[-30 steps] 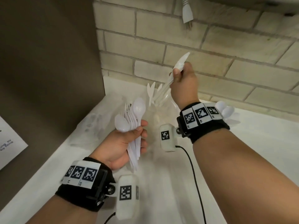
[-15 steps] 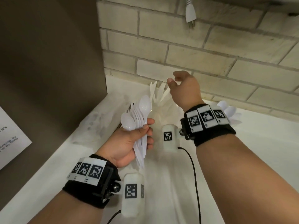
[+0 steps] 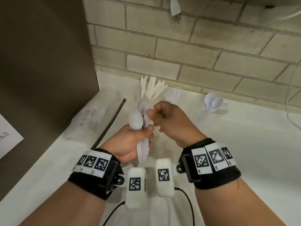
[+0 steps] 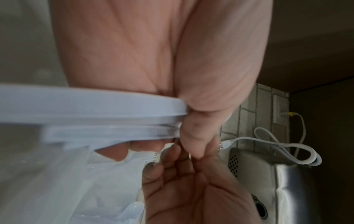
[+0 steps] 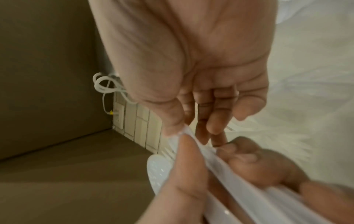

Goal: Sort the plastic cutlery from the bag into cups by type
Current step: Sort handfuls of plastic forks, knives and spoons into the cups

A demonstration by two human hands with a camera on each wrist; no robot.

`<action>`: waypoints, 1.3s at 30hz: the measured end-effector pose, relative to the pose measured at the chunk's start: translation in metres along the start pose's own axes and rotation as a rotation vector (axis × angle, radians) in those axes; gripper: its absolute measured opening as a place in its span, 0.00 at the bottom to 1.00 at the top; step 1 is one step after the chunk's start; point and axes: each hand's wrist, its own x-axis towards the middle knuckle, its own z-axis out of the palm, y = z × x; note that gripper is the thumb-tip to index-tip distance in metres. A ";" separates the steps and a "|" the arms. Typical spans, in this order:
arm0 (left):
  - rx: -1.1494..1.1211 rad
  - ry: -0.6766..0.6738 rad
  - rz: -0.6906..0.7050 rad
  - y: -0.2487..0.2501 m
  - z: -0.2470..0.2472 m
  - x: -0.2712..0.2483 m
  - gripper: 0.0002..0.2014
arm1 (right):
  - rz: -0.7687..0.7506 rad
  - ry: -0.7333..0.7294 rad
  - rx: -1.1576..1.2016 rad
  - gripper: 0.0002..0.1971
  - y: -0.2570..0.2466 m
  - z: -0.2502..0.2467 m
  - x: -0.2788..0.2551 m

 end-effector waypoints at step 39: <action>0.579 0.072 -0.019 0.003 0.012 -0.011 0.12 | -0.287 0.429 -0.127 0.04 -0.012 -0.012 0.008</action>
